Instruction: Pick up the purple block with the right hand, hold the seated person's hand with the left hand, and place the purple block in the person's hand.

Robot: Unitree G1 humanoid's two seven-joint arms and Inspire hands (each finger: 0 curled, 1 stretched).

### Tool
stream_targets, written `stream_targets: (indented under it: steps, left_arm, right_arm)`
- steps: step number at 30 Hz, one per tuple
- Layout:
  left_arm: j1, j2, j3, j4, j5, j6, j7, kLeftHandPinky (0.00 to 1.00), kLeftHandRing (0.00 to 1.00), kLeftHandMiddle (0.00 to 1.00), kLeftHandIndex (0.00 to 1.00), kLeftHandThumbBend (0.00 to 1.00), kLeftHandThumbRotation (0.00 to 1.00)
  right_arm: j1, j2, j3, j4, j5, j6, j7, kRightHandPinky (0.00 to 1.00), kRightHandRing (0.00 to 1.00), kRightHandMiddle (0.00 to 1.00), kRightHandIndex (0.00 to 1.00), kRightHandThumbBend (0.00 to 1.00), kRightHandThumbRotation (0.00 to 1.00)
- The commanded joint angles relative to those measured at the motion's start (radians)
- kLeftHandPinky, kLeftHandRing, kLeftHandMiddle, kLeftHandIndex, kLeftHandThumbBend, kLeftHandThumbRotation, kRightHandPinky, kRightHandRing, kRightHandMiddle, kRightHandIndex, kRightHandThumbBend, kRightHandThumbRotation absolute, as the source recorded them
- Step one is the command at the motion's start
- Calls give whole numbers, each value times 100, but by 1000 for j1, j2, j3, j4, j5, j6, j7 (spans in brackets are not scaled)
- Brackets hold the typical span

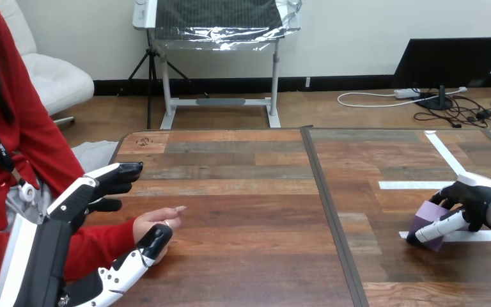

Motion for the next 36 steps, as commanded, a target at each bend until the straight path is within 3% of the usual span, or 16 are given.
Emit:
stream_targets:
  steps: [1, 14, 26, 36]
  left_arm:
    - [-44, -8, -1, -41, -3, -24, 17, 67, 74, 74, 73, 62, 44]
    - [-54, 2, 1, -33, -26, -46, 11, 67, 74, 74, 72, 62, 43]
    - [-57, 7, 9, -30, -28, -65, 9, 67, 74, 73, 71, 61, 43]
    - [-53, 4, 9, -39, -42, -62, 7, 69, 76, 74, 71, 61, 43]
  right_arm:
    - [-34, -9, 12, -9, -5, 9, 19, 69, 84, 88, 86, 84, 40]
    - [-27, 0, -4, -11, 13, 14, 16, 65, 81, 84, 84, 85, 33]
    - [-14, 0, 6, -15, 1, -18, -32, 64, 75, 78, 77, 83, 21]
    - [-6, 8, 14, -16, -10, -21, -103, 61, 68, 70, 66, 77, 4]
